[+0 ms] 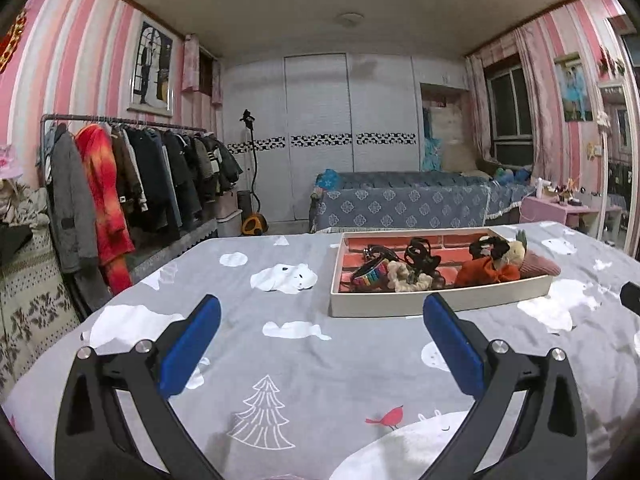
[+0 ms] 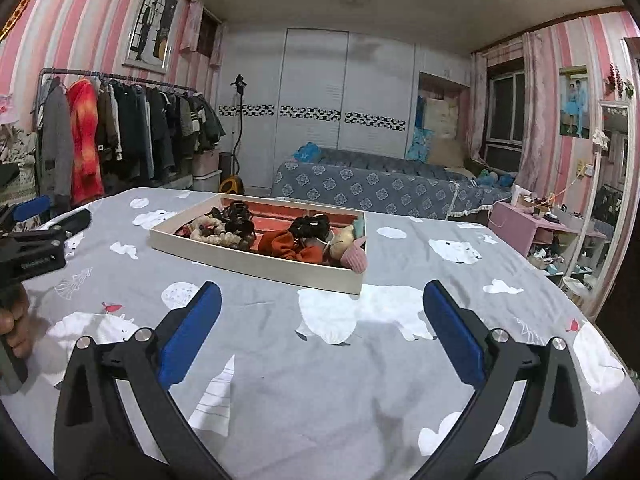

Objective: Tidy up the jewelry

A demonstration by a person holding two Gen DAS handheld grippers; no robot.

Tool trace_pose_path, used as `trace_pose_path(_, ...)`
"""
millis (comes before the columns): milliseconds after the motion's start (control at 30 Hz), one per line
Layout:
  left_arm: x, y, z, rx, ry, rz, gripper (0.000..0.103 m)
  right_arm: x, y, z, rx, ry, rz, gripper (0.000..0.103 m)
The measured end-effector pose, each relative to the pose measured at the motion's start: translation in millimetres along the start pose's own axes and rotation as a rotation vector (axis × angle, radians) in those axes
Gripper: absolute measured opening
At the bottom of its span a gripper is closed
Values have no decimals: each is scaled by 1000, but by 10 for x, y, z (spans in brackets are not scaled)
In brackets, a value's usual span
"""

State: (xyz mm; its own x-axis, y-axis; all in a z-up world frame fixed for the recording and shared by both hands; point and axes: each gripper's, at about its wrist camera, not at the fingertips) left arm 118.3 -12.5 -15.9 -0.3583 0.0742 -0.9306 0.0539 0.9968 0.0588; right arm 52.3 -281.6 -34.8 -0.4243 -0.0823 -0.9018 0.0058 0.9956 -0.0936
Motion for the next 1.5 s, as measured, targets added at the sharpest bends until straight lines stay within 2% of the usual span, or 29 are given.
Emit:
trace_pose_path(267, 6, -20, -41, 7, -8, 13, 99, 17, -115, 72, -19, 33, 63, 98)
trace_pose_path(433, 9, 9, -46, 9, -8, -1, 99, 36, -113, -18, -7, -13, 65, 98)
trace_pose_path(700, 1, -82, -28, -1, 1, 40, 99, 37, -110, -43, 5, -22, 69, 98)
trace_pose_path(1033, -4, -203, -15, -33, 6, 85, 99, 15, -134, 65, -17, 35, 74, 98)
trace_pose_path(1267, -12, -74, 6, -33, 16, 30, 99, 31, -122, 49, -22, 23, 65, 98)
trace_pose_path(1500, -3, -60, -34, -33, -1, 28, 99, 42, -165, 78, -26, 33, 88, 98)
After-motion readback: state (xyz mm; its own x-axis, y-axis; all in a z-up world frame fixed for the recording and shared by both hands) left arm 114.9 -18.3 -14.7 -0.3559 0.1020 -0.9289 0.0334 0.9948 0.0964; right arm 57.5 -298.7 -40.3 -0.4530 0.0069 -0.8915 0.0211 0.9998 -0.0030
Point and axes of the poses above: each gripper's, at about its wrist camera, not at the fingertips, and z roughly the way its jaws point, y to its left, x to its underside, and after that the axes turned 6 degrees about y, right-handed
